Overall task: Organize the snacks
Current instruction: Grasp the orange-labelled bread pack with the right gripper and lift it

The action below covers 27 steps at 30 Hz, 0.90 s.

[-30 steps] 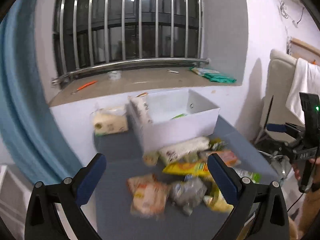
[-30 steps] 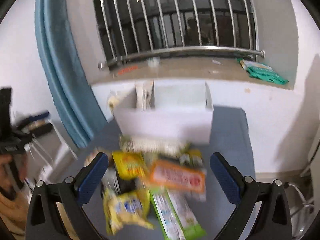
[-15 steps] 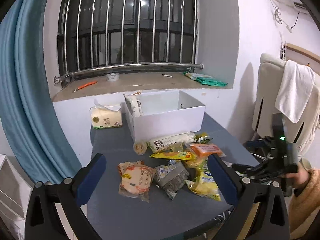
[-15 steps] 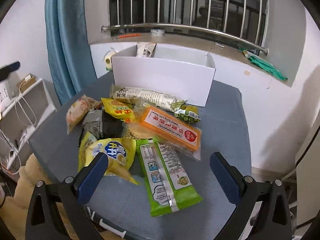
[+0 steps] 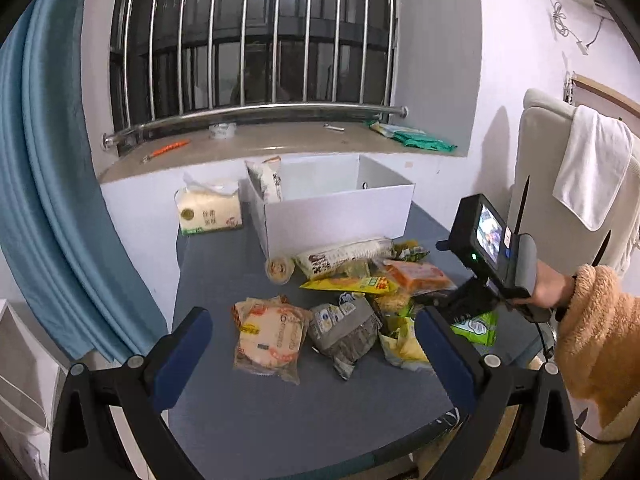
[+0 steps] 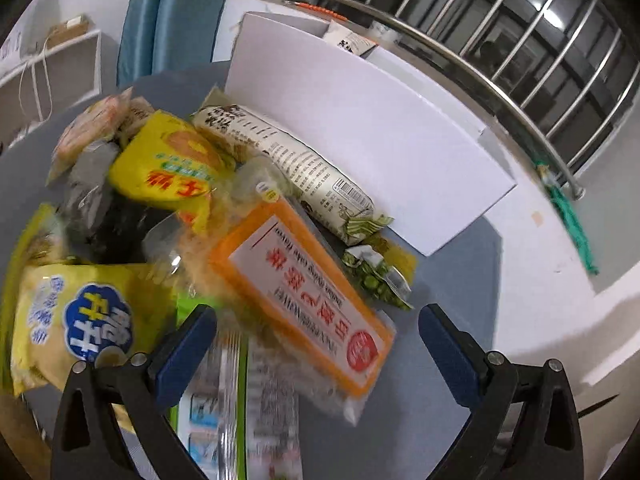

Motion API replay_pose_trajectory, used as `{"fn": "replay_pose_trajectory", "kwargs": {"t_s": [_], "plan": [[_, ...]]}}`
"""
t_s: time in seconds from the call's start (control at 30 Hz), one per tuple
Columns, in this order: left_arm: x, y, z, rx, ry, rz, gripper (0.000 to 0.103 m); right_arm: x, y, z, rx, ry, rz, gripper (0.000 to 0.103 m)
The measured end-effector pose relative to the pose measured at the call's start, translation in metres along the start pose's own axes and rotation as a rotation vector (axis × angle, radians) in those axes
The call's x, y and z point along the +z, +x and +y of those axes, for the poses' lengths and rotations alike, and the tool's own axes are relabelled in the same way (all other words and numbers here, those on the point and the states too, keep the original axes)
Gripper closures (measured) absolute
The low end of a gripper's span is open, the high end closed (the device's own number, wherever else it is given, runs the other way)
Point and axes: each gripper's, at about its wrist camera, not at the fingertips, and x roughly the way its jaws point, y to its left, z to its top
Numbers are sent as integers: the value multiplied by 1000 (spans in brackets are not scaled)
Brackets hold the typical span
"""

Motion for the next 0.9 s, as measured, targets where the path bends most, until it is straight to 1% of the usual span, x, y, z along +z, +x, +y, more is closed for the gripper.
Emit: {"fn": "replay_pose_trajectory", "kwargs": {"t_s": [0.03,0.07,0.1,0.13,0.17,0.23,0.27,0.3,0.33,0.4,0.43,0.47,0.53,0.57,0.63,0.8,0.9], "plan": [[-1,2,2,3,-5,6,0,1,4,-3,3,11,3,13],[-2,3,2,5,-8,8,0,2,9,-6,16,21,20,30],[-3,3,3,6,-12,8,0,2,14,-9,30,28,44,62],[-4,5,5,7,-16,11,0,1,18,-11,16,27,63,62],[-5,6,7,12,-21,15,0,0,18,-11,12,11,57,62],[-8,9,11,19,-30,22,0,0,13,-15,49,19,56,63],[-9,12,15,22,-38,27,0,1,7,-18,64,37,36,69],[-11,16,19,21,-46,33,0,1,-3,-23,68,64,10,73],[-13,22,23,16,-59,49,0,2,-8,-26,66,81,0,75],[-16,35,31,6,-84,82,0,2,-25,-37,84,144,-35,83],[-19,43,35,-5,-97,101,0,2,-33,-42,98,173,-51,85],[-21,50,37,-7,-100,119,0,1,-44,-50,126,221,-65,90],[-27,72,42,-5,-90,170,0,0,-62,-60,168,295,-107,90],[-30,87,44,14,-73,208,0,-1,-71,-62,184,316,-127,90],[-35,111,46,14,-35,253,0,5,-83,-63,218,353,-154,90],[-38,152,51,24,2,310,0,1,-105,-62,341,475,-211,90],[-40,174,54,34,6,344,0,-3,-117,-59,366,495,-241,90]]}}
